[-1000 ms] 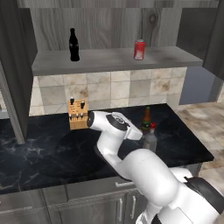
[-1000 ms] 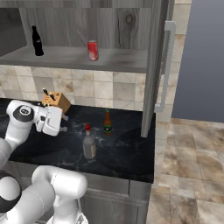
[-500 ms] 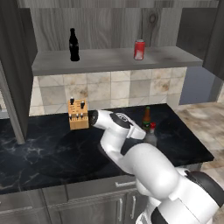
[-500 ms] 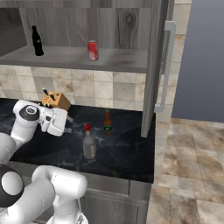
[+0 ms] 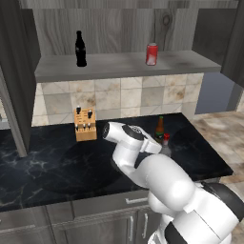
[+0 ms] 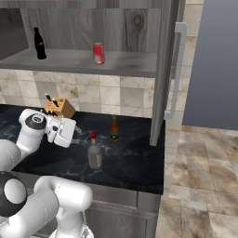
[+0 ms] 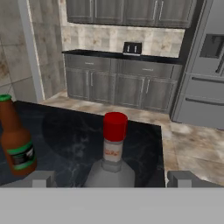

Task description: Sort all alcoholic drinks to one cabinet, and non-alcoholic drinks to the other.

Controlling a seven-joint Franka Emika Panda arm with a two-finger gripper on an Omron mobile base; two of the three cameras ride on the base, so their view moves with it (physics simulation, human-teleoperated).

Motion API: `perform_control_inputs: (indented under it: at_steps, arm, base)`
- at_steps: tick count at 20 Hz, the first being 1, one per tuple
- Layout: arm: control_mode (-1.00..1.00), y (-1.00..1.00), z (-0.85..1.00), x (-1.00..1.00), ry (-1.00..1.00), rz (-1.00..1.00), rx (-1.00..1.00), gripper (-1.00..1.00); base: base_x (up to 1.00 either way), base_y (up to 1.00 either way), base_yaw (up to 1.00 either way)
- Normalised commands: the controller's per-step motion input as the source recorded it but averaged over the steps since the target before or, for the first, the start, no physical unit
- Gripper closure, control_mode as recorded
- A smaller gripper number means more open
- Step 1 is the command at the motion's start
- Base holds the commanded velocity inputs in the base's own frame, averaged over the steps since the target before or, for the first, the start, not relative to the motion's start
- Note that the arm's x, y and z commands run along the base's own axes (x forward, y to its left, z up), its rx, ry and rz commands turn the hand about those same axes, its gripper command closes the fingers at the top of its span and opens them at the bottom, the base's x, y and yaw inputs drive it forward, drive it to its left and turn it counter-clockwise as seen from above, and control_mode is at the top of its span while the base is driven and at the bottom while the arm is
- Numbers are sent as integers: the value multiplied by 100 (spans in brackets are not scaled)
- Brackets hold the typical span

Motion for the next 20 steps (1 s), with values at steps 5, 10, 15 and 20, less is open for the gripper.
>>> perform_control_inputs:
  at_steps: [5, 10, 15, 20]
  arm:
    - [-100, -15, -7, 0, 0, -3, -3, -100]
    - [-100, -12, -2, 0, 3, -3, -3, -100]
    - [-100, -12, 0, 0, 4, -1, -1, -100]
    - [-100, -11, -2, 0, 4, 0, -1, -100]
  base:
    - [0, 0, 0]
    - [0, 0, 0]
    - [0, 0, 0]
    - [0, 0, 0]
